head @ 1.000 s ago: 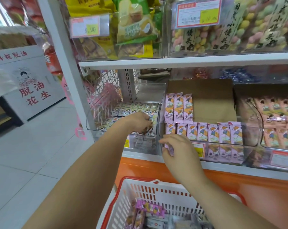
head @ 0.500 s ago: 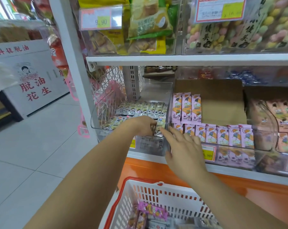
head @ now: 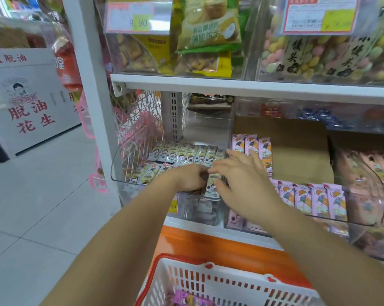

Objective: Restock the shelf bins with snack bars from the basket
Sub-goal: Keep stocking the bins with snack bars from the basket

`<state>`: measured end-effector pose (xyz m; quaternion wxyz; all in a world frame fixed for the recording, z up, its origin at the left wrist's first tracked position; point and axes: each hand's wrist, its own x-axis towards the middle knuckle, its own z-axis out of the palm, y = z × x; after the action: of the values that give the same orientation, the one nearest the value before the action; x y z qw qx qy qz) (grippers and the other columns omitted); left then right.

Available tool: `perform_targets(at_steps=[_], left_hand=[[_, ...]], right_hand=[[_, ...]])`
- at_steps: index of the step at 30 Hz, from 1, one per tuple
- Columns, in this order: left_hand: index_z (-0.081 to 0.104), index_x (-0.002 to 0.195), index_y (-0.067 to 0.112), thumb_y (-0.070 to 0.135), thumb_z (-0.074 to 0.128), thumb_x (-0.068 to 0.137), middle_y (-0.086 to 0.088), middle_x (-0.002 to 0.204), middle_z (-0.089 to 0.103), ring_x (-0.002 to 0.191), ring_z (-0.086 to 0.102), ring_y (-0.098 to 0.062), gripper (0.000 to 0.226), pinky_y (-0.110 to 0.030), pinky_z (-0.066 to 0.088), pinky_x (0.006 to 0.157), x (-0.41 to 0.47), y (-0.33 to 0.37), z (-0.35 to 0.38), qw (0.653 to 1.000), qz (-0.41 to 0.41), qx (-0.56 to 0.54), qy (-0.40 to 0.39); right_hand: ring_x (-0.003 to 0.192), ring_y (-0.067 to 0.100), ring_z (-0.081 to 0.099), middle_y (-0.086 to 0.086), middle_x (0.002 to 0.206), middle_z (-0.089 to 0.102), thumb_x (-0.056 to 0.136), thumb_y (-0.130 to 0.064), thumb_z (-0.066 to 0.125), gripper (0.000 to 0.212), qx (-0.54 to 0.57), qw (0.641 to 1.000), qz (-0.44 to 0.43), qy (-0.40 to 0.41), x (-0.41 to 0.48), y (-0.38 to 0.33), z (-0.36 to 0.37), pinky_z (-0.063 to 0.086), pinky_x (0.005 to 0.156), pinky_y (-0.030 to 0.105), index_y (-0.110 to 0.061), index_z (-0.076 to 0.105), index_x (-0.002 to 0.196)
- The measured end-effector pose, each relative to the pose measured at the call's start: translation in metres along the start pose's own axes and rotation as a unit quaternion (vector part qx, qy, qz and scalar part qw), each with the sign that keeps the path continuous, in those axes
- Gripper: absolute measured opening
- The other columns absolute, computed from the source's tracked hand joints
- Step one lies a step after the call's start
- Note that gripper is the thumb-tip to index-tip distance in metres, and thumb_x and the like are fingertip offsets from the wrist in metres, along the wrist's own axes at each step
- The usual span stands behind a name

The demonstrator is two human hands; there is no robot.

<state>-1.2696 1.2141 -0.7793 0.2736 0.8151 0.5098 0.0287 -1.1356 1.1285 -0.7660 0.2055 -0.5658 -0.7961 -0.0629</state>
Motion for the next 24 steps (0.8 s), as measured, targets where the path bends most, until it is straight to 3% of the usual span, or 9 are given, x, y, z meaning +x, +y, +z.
perform_targets(at_steps=[2, 4, 5, 7, 9, 12, 16, 22, 24], left_hand=[[0.049, 0.101, 0.014, 0.008, 0.045, 0.093, -0.008, 0.078, 0.05, 0.063, 0.039, -0.013, 0.012, -0.027, 0.031, 0.055, 0.005, -0.005, 0.001, 1.0, -0.01, -0.014, -0.01], [0.049, 0.112, 0.017, 0.011, 0.044, 0.094, -0.024, 0.1, 0.056, 0.063, 0.04, -0.014, 0.019, -0.027, 0.033, 0.054, 0.007, -0.007, 0.001, 0.999, -0.025, -0.018, -0.025], [0.047, 0.124, 0.02, 0.014, 0.044, 0.095, -0.023, 0.114, 0.056, 0.067, 0.046, -0.018, 0.03, -0.029, 0.038, 0.057, 0.009, -0.008, 0.0, 0.999, -0.026, -0.021, -0.03], [0.039, 0.14, 0.026, 0.018, 0.041, 0.097, -0.021, 0.132, 0.05, 0.101, 0.056, -0.034, 0.043, -0.04, 0.046, 0.081, 0.009, -0.01, -0.001, 0.999, -0.026, -0.013, -0.037], [0.035, 0.143, 0.029, 0.021, 0.037, 0.097, -0.018, 0.145, 0.039, 0.13, 0.039, -0.037, 0.047, -0.045, 0.036, 0.102, 0.013, -0.013, -0.001, 0.999, -0.026, 0.012, -0.038], [0.028, 0.146, 0.035, 0.03, 0.035, 0.097, -0.005, 0.155, 0.024, 0.14, 0.02, -0.03, 0.049, -0.047, 0.022, 0.112, 0.017, -0.02, 0.0, 0.997, -0.022, 0.058, -0.043], [0.029, 0.144, 0.035, 0.034, 0.04, 0.097, -0.002, 0.15, 0.028, 0.138, 0.021, -0.03, 0.048, -0.046, 0.024, 0.109, 0.017, -0.023, 0.001, 0.995, -0.014, 0.088, -0.049], [0.022, 0.147, 0.035, 0.027, 0.04, 0.097, -0.005, 0.154, 0.019, 0.141, 0.015, -0.033, 0.054, -0.05, 0.02, 0.112, 0.014, -0.018, 0.0, 0.994, -0.026, 0.093, -0.059], [0.02, 0.148, 0.034, 0.028, 0.035, 0.099, -0.005, 0.157, 0.015, 0.143, 0.012, -0.033, 0.053, -0.05, 0.016, 0.113, 0.012, -0.017, 0.0, 0.993, -0.031, 0.098, -0.058]], right_hand=[[0.141, 0.015, 0.021, -0.015, 0.133, 0.054, 0.096, -0.03, 0.046, 0.029, -0.033, 0.996, -0.005, -0.081, 0.021, 0.009, -0.002, -0.005, 0.116, 0.044, -0.033, 0.062, 0.12], [0.141, 0.017, 0.02, -0.012, 0.131, 0.056, 0.093, -0.031, 0.049, 0.029, -0.063, 0.988, -0.016, -0.142, 0.038, 0.011, -0.006, -0.003, 0.116, 0.047, -0.035, 0.062, 0.118], [0.141, 0.018, 0.02, -0.009, 0.13, 0.057, 0.092, -0.032, 0.05, 0.029, -0.086, 0.981, -0.018, -0.174, 0.046, 0.012, -0.008, -0.002, 0.116, 0.05, -0.035, 0.063, 0.117], [0.139, 0.021, 0.022, -0.004, 0.125, 0.058, 0.09, -0.035, 0.051, 0.029, -0.139, 0.959, -0.021, -0.246, 0.059, 0.009, -0.01, 0.0, 0.116, 0.055, -0.032, 0.065, 0.115], [0.135, 0.023, 0.027, -0.002, 0.12, 0.059, 0.089, -0.035, 0.051, 0.03, -0.177, 0.94, -0.024, -0.29, 0.069, 0.007, -0.008, 0.004, 0.114, 0.059, -0.03, 0.066, 0.115], [0.126, 0.025, 0.034, -0.002, 0.108, 0.06, 0.088, -0.033, 0.052, 0.031, -0.178, 0.938, -0.022, -0.296, 0.074, 0.006, -0.004, 0.014, 0.112, 0.058, -0.028, 0.066, 0.115], [0.117, 0.023, 0.036, -0.003, 0.104, 0.059, 0.086, -0.04, 0.056, 0.029, -0.164, 0.947, -0.024, -0.274, 0.073, 0.007, -0.001, 0.03, 0.103, 0.05, -0.028, 0.067, 0.111], [0.11, 0.023, 0.035, -0.003, 0.102, 0.063, 0.085, -0.044, 0.06, 0.029, -0.12, 0.956, -0.028, -0.264, 0.071, 0.009, 0.002, 0.041, 0.093, 0.04, -0.029, 0.07, 0.107], [0.105, 0.022, 0.036, -0.004, 0.098, 0.067, 0.086, -0.045, 0.059, 0.029, -0.107, 0.958, -0.044, -0.261, 0.071, 0.01, 0.004, 0.037, 0.092, 0.033, -0.028, 0.072, 0.105]])
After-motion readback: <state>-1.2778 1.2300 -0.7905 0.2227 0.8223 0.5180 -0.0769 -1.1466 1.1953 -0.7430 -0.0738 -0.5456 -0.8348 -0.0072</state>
